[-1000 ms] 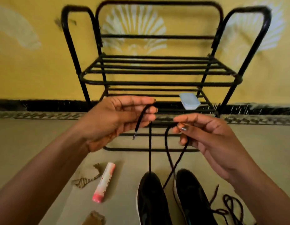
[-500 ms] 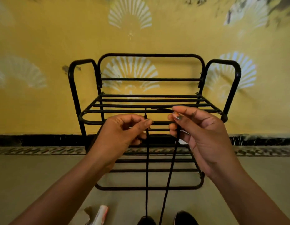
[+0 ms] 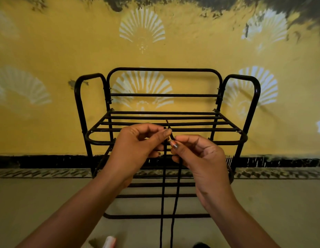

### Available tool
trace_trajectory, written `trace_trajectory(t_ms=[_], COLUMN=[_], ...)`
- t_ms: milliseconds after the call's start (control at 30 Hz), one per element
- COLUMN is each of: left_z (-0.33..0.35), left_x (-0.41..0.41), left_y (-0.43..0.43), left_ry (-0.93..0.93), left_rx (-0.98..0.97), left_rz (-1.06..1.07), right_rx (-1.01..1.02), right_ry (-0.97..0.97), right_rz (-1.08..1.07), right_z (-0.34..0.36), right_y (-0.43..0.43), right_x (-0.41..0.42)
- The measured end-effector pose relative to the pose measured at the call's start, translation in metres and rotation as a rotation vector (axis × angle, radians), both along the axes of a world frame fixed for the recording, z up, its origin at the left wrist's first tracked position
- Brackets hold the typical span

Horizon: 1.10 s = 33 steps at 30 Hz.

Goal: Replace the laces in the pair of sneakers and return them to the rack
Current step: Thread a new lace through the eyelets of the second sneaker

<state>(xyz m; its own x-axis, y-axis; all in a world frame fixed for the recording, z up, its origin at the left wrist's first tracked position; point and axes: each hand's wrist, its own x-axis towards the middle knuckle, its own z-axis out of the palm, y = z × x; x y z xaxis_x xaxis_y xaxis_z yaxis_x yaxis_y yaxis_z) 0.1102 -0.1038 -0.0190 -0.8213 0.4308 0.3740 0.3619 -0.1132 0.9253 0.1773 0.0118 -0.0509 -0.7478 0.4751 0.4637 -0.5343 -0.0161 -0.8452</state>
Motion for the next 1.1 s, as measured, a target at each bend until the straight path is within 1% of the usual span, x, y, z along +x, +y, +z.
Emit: trace_trajectory(t_ms=[133,300,400,500,567,633,667,700,800,833,933,1000,1100], left_z=[-0.001,-0.003,-0.001,-0.004,-0.018,-0.049,-0.071,-0.101,-0.19,-0.216,-0.27,-0.286,-0.301], left_x=[0.0,0.0,0.004,0.008,0.006,0.002,0.0,0.0,-0.002,-0.004,-0.004,-0.001,0.002], left_y=[0.001,0.003,0.005,0.007,0.007,0.004,0.003,0.0,-0.014,-0.019,-0.033,-0.033,-0.025], left_ry=[0.039,0.113,0.122,0.121,0.078,-0.013,-0.047,-0.09,-0.207,-0.178,0.024,0.064,0.042], left_rx=[-0.023,-0.037,-0.038,-0.048,-0.023,-0.017,-0.059,-0.151,-0.531,-0.664,-1.035,-1.157,-1.198], left_rz=[-0.012,-0.029,-0.02,0.032,0.101,0.155,0.171,0.17,0.032,-0.022,-0.12,-0.168,-0.215], right_rx=[0.05,0.049,0.054,0.054,0.044,0.035,0.027,0.011,-0.046,-0.058,-0.041,-0.013,-0.007], right_ry=[0.027,0.063,0.022,-0.033,-0.058,-0.085,-0.089,-0.098,-0.091,-0.092,-0.113,-0.129,-0.147], right_rz=[-0.004,0.013,0.01,-0.011,-0.051,-0.087,-0.092,-0.095,-0.086,-0.074,-0.052,-0.061,-0.041], right_z=[-0.006,-0.015,-0.021,-0.028,-0.031,-0.034,-0.035,-0.038,-0.042,-0.043,-0.051,-0.054,-0.059], right_y=[-0.003,-0.004,-0.006,-0.009,-0.008,-0.005,-0.002,0.001,0.013,0.016,0.026,0.033,0.041], right_x=[-0.002,-0.003,-0.004,0.0,0.002,0.006,0.007,0.009,0.015,0.018,0.025,0.029,0.029])
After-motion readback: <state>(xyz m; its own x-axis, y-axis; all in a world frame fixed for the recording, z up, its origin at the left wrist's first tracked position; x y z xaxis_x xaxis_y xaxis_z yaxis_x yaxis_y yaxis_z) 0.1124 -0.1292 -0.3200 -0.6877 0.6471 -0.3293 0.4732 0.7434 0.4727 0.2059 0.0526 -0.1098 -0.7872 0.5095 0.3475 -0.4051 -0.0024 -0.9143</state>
